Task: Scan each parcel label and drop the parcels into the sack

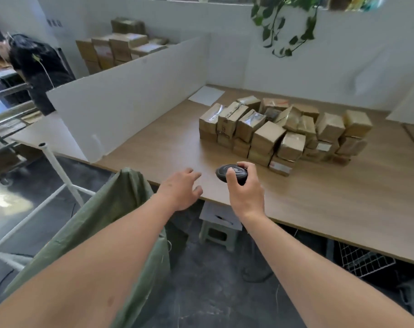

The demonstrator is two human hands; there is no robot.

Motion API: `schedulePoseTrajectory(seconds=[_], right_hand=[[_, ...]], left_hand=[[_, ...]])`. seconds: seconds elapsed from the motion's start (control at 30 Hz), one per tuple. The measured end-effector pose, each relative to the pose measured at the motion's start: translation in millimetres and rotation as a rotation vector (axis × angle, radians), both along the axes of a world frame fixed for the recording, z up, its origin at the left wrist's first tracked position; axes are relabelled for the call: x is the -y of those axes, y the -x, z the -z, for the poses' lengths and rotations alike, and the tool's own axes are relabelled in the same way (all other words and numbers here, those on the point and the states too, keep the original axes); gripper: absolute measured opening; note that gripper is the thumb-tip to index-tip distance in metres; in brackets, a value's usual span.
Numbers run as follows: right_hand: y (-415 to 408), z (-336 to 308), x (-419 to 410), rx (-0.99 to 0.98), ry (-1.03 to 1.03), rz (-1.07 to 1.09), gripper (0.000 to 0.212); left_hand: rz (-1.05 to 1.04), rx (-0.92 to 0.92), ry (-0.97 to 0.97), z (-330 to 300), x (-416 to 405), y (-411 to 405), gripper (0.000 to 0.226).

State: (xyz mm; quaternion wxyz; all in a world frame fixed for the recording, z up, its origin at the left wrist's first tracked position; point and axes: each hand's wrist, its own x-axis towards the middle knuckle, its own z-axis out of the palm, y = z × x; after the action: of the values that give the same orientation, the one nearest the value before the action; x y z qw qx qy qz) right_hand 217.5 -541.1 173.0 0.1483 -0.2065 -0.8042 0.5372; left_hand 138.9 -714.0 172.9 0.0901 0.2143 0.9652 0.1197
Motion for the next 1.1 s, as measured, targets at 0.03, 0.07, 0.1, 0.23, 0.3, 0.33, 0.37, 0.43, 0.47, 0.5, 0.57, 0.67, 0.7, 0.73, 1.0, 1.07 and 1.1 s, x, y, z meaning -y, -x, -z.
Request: schedulePoseTrajectory(seconds=[0.03, 0.07, 0.1, 0.23, 0.3, 0.33, 0.37, 0.43, 0.47, 0.5, 0.57, 0.67, 0.7, 0.73, 1.0, 1.07, 1.1], right_hand=[[-1.2, -5.1, -17.9, -0.012, -0.009, 0.004, 0.031], [-2.4, -9.9, -35.9, -0.021, -0.018, 0.004, 0.031], [-3.6, -14.6, -53.4, -0.029, -0.024, 0.003, 0.032], [-4.8, -28.0, -121.5, -0.04, -0.041, 0.057, 0.031], [-3.1, -29.0, -153.7, -0.042, -0.043, 0.096, 0.031], [-1.4, -28.6, -169.4, -0.039, -0.043, 0.119, 0.03], [1.3, -27.2, -184.3, -0.033, -0.039, 0.143, 0.03], [10.7, -23.3, -211.5, -0.025, -0.022, 0.191, 0.028], [17.5, -20.7, -224.3, -0.019, -0.016, 0.212, 0.028], [24.8, -18.2, -236.7, -0.012, -0.013, 0.23, 0.029], [43.1, -13.1, -260.7, -0.004, -0.009, 0.26, 0.027], [75.0, -1.4, -294.6, 0.019, -0.015, 0.304, 0.02], [90.2, 6.1, -308.8, 0.04, -0.02, 0.328, 0.02], [98.3, 9.6, -317.0, 0.048, -0.02, 0.343, 0.021], [164.5, 48.4, -375.7, 0.132, 0.013, 0.466, 0.03], [175.2, 54.9, -387.6, 0.151, 0.03, 0.475, 0.029], [179.9, 57.9, -394.2, 0.157, 0.039, 0.482, 0.029]], left_hand=[[0.008, -0.002, -0.005, -5.7, -19.0, 1.5, 0.059], [0.017, -0.007, -0.012, -10.2, -38.0, 3.2, 0.059], [0.027, -0.014, -0.02, -14.2, -56.6, 5.0, 0.06], [0.101, -0.051, -0.024, -27.9, -130.4, 15.2, 0.062], [0.141, -0.068, -0.016, -33.5, -166.0, 24.9, 0.062], [0.156, -0.079, -0.018, -35.6, -183.3, 31.2, 0.062], [0.171, -0.085, -0.023, -37.2, -200.1, 38.2, 0.062], [0.207, -0.1, -0.025, -37.8, -232.3, 53.9, 0.063], [0.224, -0.102, -0.024, -36.6, -247.8, 63.1, 0.062], [0.239, -0.101, -0.023, -35.6, -262.7, 72.5, 0.062], [0.275, -0.091, -0.023, -30.3, -292.6, 94.7, 0.058], [0.315, -0.069, -0.022, -14.3, -334.2, 131.2, 0.054], [0.321, -0.054, -0.027, -5.9, -352.0, 147.4, 0.056], [0.321, -0.043, -0.032, 0.2, -362.8, 156.3, 0.058], [0.368, 0.049, 0.013, 49.1, -446.0, 227.0, 0.061], [0.363, 0.06, 0.039, 60.4, -461.9, 239.3, 0.064], [0.355, 0.067, 0.058, 66.3, -469.0, 244.8, 0.066]])
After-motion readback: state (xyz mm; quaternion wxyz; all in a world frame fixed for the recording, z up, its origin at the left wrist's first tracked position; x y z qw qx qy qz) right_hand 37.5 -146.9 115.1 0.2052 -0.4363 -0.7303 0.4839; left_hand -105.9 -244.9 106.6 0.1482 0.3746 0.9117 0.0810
